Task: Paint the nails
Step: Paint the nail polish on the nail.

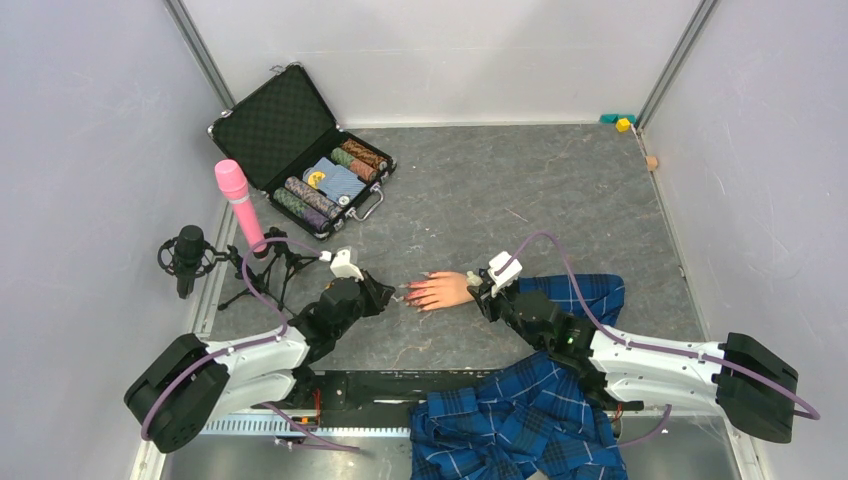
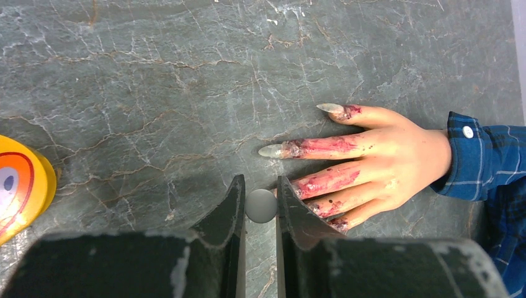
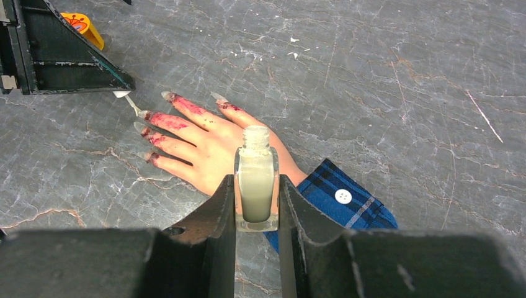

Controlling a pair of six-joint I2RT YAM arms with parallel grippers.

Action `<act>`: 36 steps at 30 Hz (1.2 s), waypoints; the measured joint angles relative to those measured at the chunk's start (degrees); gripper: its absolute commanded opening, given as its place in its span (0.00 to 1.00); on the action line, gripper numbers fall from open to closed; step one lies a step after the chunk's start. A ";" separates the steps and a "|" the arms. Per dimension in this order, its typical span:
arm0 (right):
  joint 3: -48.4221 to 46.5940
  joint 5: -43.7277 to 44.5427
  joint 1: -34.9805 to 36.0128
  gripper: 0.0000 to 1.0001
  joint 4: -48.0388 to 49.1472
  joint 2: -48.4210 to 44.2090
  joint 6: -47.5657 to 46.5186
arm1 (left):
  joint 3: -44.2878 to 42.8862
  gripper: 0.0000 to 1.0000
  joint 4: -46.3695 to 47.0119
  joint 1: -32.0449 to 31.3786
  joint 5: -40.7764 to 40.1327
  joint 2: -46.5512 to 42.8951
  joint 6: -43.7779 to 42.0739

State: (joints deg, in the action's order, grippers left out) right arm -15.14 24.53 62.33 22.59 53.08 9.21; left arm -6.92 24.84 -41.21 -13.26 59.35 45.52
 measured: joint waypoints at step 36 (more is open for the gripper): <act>0.07 0.00 0.00 0.00 0.02 0.00 0.07 | -0.90 0.02 5.79 0.00 2.73 4.90 0.02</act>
State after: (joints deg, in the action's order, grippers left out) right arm -15.07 24.53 62.33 22.61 53.08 9.28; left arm -7.81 30.63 -41.21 -10.52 64.25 45.54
